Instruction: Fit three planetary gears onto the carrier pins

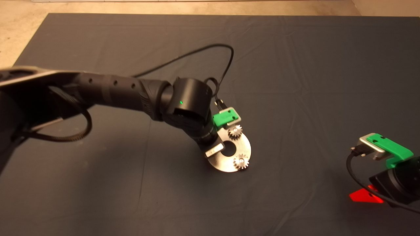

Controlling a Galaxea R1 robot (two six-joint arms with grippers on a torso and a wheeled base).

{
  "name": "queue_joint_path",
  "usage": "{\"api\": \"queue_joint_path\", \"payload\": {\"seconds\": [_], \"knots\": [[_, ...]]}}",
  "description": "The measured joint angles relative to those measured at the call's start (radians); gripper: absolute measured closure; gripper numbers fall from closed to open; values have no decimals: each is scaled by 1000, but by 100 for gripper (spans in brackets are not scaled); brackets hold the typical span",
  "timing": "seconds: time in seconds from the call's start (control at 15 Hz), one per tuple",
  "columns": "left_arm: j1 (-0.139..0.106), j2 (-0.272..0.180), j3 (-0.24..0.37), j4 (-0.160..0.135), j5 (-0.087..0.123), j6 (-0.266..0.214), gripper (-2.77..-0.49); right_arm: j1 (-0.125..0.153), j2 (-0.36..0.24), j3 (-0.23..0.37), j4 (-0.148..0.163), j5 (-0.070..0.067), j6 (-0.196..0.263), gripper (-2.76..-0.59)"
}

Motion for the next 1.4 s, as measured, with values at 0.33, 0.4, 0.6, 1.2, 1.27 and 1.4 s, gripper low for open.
{"api": "queue_joint_path", "payload": {"seconds": [0.33, 0.4, 0.6, 1.2, 1.27, 1.4], "knots": [[-32, -272, 240, -100, 15, -181, -146, 89, 236, -9, 0, -7, 64, -220], [-32, -314, 326, -109, 14, -268, -146, 108, 338, -11, 0, -7, 108, -220], [-41, -420, 489, -130, 9, -530, -146, 129, 571, -12, -9, 10, 328, -220], [174, -516, 583, -128, 8, -628, -146, -226, 453, -9, -158, 2, 542, -220], [174, -517, 583, -125, 7, -627, -146, -233, 413, -9, -175, -7, 532, -220], [174, -517, 583, -123, 7, -627, -146, -254, 405, -9, -193, -8, 518, -220]]}}
